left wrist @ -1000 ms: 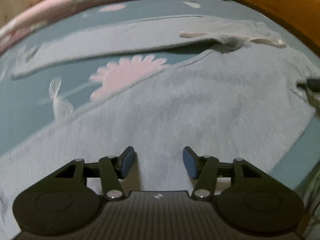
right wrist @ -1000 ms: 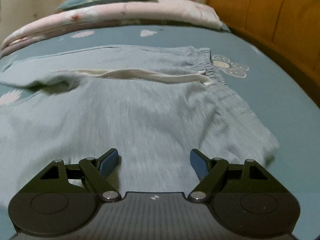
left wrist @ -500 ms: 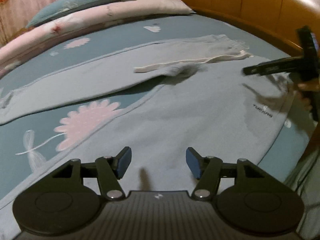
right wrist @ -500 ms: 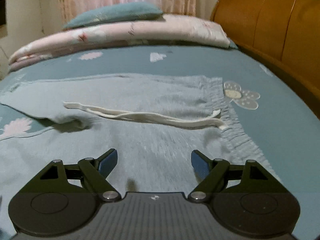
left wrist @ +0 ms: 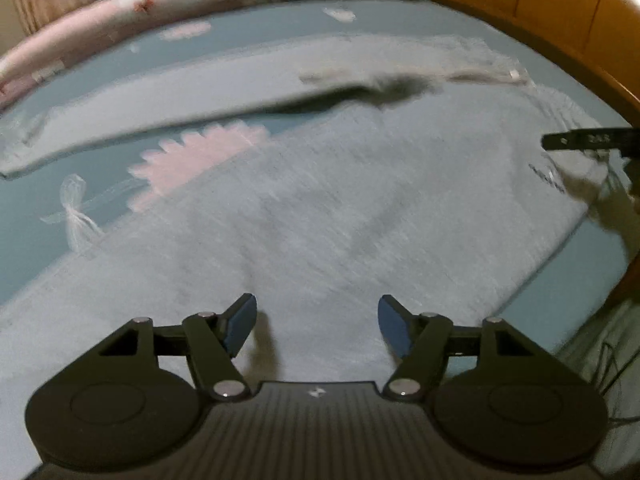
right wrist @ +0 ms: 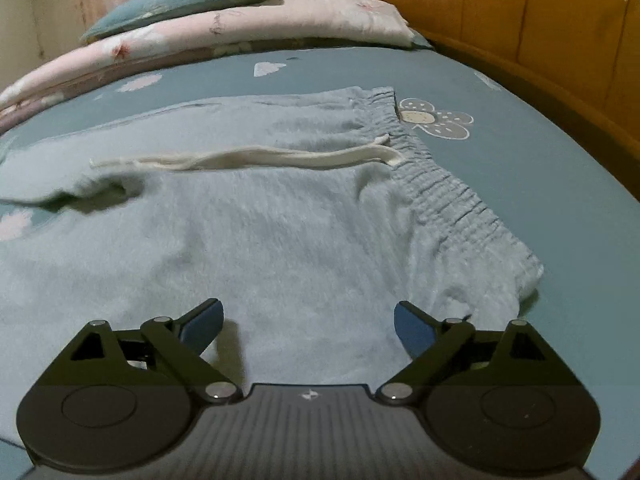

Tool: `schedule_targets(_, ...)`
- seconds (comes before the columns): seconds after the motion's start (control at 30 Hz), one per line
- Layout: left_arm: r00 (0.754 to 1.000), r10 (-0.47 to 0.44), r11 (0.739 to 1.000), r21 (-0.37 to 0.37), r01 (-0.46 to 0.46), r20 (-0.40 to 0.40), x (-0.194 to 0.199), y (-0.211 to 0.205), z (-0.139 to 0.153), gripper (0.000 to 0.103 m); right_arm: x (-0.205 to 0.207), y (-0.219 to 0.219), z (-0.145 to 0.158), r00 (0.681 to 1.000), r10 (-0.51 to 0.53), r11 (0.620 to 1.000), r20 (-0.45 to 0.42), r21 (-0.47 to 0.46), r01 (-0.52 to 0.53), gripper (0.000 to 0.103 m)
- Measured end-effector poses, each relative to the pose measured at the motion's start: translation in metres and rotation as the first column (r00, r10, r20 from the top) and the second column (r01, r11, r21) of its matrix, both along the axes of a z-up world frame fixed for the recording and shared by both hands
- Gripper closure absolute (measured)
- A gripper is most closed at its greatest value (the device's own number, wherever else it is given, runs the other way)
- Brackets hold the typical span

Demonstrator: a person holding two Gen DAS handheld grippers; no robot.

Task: Fold clothes

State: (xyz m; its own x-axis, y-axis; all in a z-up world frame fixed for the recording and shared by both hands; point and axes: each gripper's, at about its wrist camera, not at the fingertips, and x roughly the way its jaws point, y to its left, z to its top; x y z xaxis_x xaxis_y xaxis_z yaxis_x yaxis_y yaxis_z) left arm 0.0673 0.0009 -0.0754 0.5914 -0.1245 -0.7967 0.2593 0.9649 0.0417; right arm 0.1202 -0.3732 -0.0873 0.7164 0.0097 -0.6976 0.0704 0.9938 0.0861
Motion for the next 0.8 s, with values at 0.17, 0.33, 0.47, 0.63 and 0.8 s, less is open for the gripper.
schedule_targets(0.17,0.991,0.122,0.992,-0.021,-0.121,0.059,0.000,0.058,0.023,0.034,-0.022,0.030,0.012,0.998,0.047,0.996,0.029,0.076,-0.049,0.003)
schedule_targets(0.33,0.943,0.332,0.933,-0.132,-0.334,-0.036,-0.007,0.139,0.003,0.035,-0.035,0.050,0.003,0.998,0.066,0.993,-0.014,0.103,-0.064,0.003)
schedule_targets(0.47,0.877,0.463,0.856,-0.193,-0.481,-0.130,-0.020,0.194,-0.017,0.035,-0.039,0.057,0.001,0.997,0.067,0.994,-0.031,0.091,-0.064,0.002)
schedule_targets(0.63,0.888,0.446,0.854,-0.241,-0.461,-0.116,-0.063,0.210,-0.021,0.032,-0.042,0.063,-0.002,0.996,0.070,0.996,-0.048,0.066,-0.067,0.000)
schedule_targets(0.8,0.901,0.433,0.878,-0.212,-0.430,-0.033,-0.076,0.229,0.004,0.032,-0.046,0.074,-0.010,0.994,0.088,0.996,-0.061,-0.011,-0.089,0.000)
